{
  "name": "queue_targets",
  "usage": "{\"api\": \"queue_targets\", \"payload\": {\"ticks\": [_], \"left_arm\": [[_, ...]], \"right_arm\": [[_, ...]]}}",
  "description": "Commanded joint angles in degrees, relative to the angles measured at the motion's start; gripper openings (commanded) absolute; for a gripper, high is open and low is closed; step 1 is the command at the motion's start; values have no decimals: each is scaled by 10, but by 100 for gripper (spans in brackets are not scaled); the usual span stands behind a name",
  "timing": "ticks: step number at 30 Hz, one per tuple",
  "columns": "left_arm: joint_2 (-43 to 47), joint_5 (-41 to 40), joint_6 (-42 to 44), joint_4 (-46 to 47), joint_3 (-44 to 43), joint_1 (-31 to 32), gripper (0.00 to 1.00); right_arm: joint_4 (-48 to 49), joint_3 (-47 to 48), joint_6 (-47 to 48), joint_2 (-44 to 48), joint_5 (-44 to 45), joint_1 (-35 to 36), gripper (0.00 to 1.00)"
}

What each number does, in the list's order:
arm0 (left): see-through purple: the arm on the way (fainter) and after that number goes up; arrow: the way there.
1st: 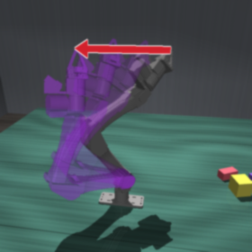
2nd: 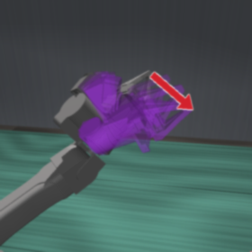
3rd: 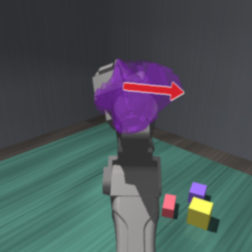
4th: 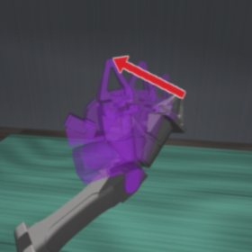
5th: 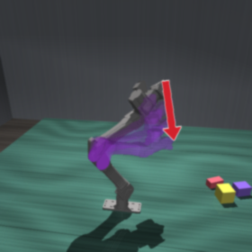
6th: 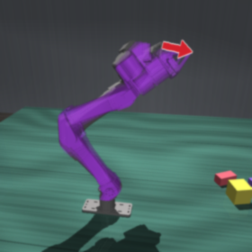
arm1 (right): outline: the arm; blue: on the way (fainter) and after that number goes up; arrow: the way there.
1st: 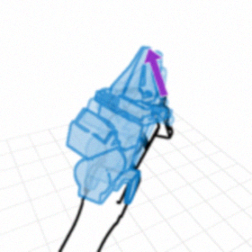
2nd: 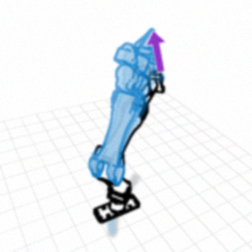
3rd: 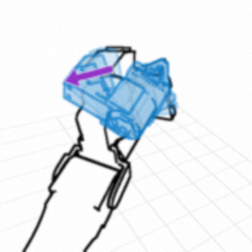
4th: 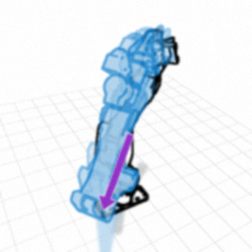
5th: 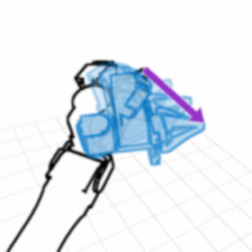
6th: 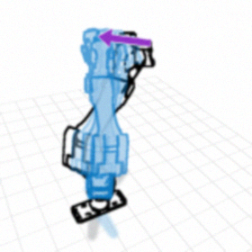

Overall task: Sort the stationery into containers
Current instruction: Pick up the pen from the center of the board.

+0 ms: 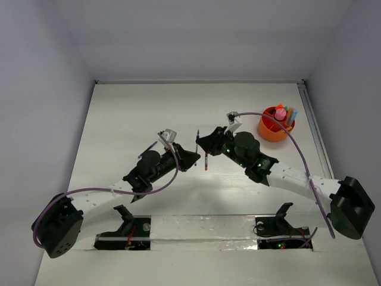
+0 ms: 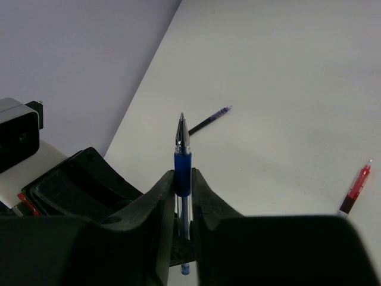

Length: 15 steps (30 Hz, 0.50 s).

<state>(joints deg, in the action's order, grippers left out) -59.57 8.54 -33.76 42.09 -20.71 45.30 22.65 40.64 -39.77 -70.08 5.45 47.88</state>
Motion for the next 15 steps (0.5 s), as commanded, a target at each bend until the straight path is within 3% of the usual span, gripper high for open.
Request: {"api": "queue_targets", "payload": {"ticks": [1, 4, 6, 9, 10, 13, 15], "left_arm": [[16, -13, 32, 7, -23, 3, 0], [22, -25, 47, -5, -23, 3, 0], [29, -32, 61, -13, -25, 3, 0], [38, -39, 69, -23, -24, 3, 0], [42, -37, 76, -28, -25, 3, 0], [50, -32, 80, -28, -20, 3, 0], [59, -29, 82, -25, -9, 3, 0]], "right_arm": [[-58, 16, 25, 37, 2, -23, 32], [-110, 23, 43, 67, -8, -41, 46], [-166, 30, 63, 85, 10, -46, 47], [-253, 33, 70, 114, 51, -78, 37], [-294, 34, 70, 121, 61, -89, 25], [-344, 26, 70, 120, 72, -160, 7], [-372, 18, 76, 106, 63, -203, 3]]}}
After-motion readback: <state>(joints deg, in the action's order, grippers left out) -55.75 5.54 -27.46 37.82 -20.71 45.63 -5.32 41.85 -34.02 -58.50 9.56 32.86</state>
